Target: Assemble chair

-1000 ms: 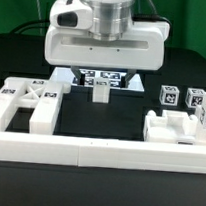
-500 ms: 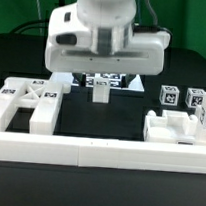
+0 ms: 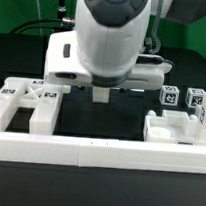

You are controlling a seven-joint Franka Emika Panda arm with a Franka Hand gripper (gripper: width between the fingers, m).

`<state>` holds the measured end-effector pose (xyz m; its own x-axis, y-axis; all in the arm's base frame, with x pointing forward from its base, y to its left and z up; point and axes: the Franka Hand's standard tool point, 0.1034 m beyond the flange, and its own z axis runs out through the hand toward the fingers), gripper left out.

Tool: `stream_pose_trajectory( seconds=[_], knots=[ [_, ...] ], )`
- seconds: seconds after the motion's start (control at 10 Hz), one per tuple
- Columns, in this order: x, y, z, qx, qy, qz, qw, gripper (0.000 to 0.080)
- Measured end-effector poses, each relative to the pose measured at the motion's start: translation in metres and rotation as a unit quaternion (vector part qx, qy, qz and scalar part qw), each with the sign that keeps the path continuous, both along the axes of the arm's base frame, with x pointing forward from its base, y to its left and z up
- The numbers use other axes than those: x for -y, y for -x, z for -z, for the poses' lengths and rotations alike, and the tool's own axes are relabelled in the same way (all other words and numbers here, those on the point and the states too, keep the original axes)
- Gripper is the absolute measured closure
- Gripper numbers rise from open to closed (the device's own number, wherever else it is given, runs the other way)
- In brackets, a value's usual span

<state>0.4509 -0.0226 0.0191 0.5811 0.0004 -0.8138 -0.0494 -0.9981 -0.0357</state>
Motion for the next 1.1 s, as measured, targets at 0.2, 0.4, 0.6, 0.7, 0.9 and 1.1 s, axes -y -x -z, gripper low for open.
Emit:
stream_pose_trajectory(
  seconds=[0.2,0.4,0.6,0.7,0.9,1.1],
  knots=[
    [0.0015,0.0025,0.0052,-0.066,-0.001,0.005,0.998,0.0151],
    [0.0009,0.0029,0.0073,-0.064,0.005,0.007,0.998,0.0151],
    [0.0014,0.0039,0.0083,-0.065,0.011,0.011,0.998,0.0151],
    [0.0014,0.0037,0.0082,-0.065,0.011,0.011,0.998,0.0274],
    [0.001,0.003,0.0084,-0.064,0.013,0.012,0.998,0.0515],
    [-0.0007,0.0012,0.0082,-0.062,0.013,0.011,0.998,0.0514]
  ],
)
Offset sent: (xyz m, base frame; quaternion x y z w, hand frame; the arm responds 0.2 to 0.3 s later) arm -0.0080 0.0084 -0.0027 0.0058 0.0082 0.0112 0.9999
